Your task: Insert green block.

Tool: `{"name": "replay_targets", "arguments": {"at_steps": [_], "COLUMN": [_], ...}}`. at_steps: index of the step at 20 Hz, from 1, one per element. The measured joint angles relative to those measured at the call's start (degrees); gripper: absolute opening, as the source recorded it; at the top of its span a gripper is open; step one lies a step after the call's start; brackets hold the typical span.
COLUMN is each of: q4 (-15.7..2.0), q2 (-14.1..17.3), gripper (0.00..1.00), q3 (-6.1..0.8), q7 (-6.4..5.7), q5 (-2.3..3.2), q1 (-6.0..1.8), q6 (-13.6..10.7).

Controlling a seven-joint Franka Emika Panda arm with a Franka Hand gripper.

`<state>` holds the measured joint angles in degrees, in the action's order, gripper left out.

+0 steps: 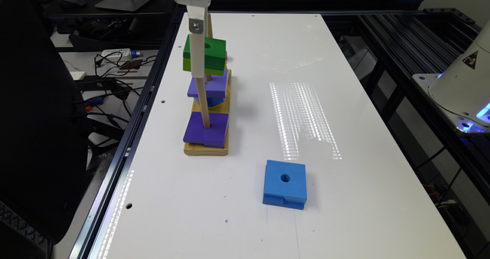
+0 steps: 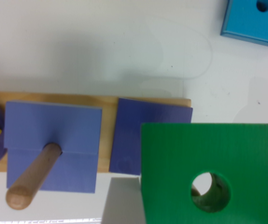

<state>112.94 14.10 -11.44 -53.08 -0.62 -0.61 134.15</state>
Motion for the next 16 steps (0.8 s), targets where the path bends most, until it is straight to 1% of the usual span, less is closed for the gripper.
{"name": "replay_targets", "arguments": {"at_steps": [3,9,16], "q4": [-0.09,-1.11,-1.48], "q2": [0.1,0.9,1.3], "gripper": [0.0,0.0,0.0], "q3": [0.03,0.1,0.11], "q7": [0.01,0.08,0.1], "q5": [0.0,0.03,0.05], "q1": [-0.01,-0.05,-0.08], "q6": [0.0,0.0,0.0]}}
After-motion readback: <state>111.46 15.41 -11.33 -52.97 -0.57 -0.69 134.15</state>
